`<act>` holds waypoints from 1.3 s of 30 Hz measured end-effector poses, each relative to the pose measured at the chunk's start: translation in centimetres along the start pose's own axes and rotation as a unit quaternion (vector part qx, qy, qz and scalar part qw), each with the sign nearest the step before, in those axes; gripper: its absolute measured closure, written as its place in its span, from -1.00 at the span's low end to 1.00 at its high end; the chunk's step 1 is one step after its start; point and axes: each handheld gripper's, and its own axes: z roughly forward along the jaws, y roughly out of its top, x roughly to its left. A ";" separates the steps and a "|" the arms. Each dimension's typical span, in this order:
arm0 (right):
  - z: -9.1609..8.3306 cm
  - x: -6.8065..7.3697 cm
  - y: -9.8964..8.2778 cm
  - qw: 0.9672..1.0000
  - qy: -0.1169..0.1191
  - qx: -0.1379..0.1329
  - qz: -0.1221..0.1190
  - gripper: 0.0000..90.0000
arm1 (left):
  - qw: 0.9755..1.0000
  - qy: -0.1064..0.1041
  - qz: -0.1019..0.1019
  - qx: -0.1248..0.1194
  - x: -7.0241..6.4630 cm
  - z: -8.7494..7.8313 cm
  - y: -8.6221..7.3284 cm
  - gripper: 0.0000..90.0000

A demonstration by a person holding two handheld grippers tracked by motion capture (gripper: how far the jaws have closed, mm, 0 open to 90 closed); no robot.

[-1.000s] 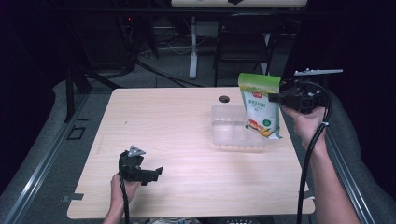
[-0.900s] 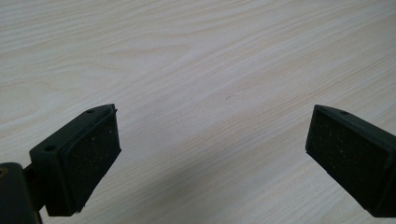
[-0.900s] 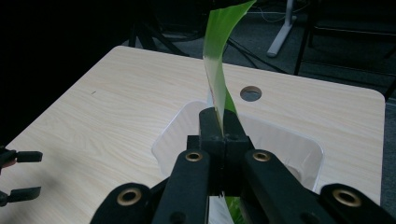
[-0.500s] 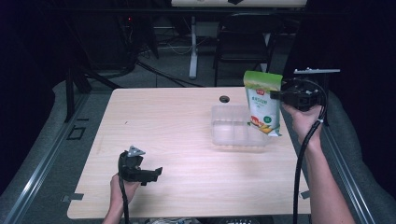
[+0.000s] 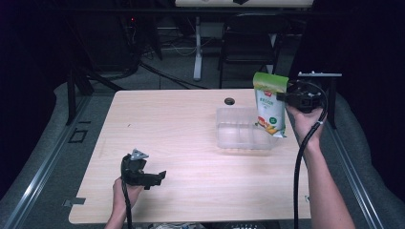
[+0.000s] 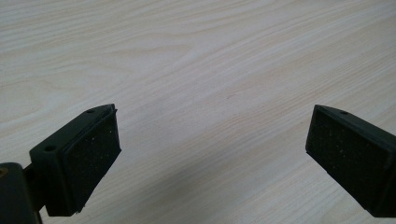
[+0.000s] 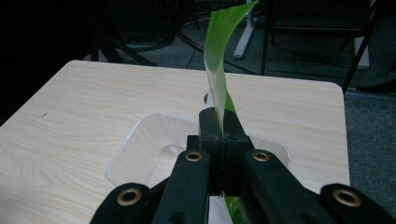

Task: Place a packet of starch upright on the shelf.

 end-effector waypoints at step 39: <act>5.5 -0.7 -4.0 0.999 -0.030 -0.009 0.041 1.00 | 1.000 -0.002 0.000 -0.001 0.0 0.0 0.0 -0.94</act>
